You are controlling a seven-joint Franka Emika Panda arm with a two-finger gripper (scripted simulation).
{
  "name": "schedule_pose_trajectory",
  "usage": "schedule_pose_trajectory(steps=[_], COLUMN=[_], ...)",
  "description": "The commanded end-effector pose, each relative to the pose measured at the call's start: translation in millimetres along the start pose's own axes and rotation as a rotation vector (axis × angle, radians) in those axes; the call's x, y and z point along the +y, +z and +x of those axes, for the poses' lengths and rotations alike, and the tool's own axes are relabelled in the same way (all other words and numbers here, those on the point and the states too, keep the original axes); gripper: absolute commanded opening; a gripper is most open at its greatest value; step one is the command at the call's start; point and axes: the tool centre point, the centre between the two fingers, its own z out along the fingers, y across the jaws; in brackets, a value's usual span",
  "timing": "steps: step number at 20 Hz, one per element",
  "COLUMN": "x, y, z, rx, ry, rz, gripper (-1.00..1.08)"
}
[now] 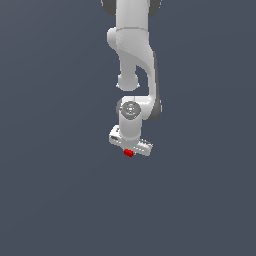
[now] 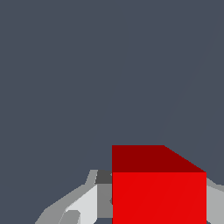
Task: Pick up the red cube and move it to a goal position.
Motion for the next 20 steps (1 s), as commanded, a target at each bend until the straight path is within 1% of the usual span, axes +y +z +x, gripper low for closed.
schedule_pose_trajectory(steps=[1, 6, 10, 15, 20], x=[0.2, -0.5, -1.8, -4.3, -7.4], y=[-0.2, -10.5, -29.7, -67.8, -119.3], z=[0.2, 0.5, 1.0, 2.1, 4.0], rx=[0.000, 0.000, 0.000, 0.000, 0.000], ry=[0.000, 0.000, 0.000, 0.000, 0.001], rz=[0.000, 0.000, 0.000, 0.000, 0.000], gripper=[-1.00, -1.00, -1.00, -1.00, -1.00])
